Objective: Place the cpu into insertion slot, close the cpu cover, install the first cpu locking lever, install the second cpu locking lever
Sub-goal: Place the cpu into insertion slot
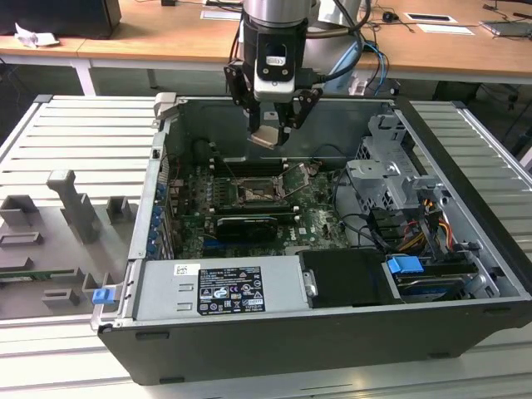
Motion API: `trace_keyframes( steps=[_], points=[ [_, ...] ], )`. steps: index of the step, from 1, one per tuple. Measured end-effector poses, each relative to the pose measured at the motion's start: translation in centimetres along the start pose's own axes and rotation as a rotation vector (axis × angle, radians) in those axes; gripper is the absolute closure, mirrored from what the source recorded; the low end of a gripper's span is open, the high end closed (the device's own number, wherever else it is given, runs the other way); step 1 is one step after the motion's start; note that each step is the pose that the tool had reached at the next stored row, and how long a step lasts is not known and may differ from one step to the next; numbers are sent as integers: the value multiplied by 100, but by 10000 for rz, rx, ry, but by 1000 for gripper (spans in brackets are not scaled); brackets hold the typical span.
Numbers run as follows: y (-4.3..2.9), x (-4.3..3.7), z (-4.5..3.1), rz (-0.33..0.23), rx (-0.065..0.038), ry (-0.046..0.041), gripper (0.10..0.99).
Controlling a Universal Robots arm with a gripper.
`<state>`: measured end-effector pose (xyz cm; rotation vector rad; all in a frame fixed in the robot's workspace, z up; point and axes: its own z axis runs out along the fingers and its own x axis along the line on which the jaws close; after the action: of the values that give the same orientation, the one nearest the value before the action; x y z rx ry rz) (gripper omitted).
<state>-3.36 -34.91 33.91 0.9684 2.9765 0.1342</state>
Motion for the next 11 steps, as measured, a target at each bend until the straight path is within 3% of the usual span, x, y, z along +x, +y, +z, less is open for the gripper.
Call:
trace_keyframes(
  steps=[11],
  points=[
    [-2,0,25,781,22,-92,557]
  ],
)
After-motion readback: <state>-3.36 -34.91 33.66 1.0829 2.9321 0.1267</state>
